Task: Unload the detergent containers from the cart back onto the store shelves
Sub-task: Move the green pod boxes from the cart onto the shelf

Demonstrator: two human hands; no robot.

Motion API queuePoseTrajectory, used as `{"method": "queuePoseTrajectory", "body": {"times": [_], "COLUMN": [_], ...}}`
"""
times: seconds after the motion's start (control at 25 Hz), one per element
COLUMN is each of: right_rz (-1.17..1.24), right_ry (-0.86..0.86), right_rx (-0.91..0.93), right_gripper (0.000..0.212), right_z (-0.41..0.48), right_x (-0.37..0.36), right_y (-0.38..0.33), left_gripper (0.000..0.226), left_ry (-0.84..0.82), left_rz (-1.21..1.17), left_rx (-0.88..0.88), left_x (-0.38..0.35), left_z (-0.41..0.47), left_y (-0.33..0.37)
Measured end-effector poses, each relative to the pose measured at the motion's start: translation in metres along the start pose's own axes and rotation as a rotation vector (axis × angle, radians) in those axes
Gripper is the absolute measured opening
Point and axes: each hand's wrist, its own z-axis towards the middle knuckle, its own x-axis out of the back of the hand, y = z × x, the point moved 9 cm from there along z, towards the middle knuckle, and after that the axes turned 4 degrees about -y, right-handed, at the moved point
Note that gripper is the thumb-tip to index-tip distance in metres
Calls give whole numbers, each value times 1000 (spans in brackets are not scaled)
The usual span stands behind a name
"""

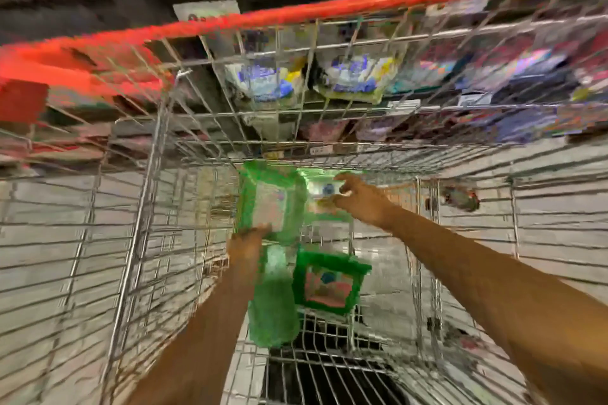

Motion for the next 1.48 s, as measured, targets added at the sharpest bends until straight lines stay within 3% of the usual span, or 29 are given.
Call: {"method": "queuePoseTrajectory", "body": {"times": [0.16, 0.28, 0.36, 0.44, 0.52, 0.64, 0.76, 0.92, 1.04, 1.24, 1.36, 1.48], "right_rz": [-54, 40, 91, 24, -18, 122, 223, 484, 663, 874, 699, 315], "right_ry": [-58, -67, -62, -34, -21, -53, -47, -9, 70, 114, 266, 386], "right_rx": [95, 110, 61, 16, 7, -34, -78, -40, -32, -98, 46, 183], "right_gripper": [67, 72, 89, 101, 94, 71, 73, 70, 54, 58, 63, 70], "right_z": [63, 100, 116, 124, 126, 119, 102, 56, 12, -65, -111, -153], "right_x": [-36, -58, -72, -79, -81, -84, -77, -60, -49, -34, -8, 6], "right_y": [-20, -30, -26, -17, -12, -6, -1, 3, 20, 48, 29, -9], "left_gripper": [14, 18, 12, 21, 37, 48, 52, 46, 29, 17, 36, 69], "left_ry": [-110, -175, -258, -286, -239, -193, -97, 0, -56, -319, -463, -628], "left_rz": [-268, -464, -566, -582, -566, -463, -463, -517, -535, -321, -146, -246], "left_rx": [28, 133, 171, 218, 241, 214, 246, 150, 68, 33, -30, -89], "left_x": [-9, -15, -27, -40, -47, -57, -54, -44, -45, -59, -67, -81], "left_z": [24, 37, 42, 48, 57, 64, 54, 22, -19, -94, -149, -203], "left_y": [3, -6, -3, -3, -9, -18, -25, -21, -8, 21, 37, 59]}}
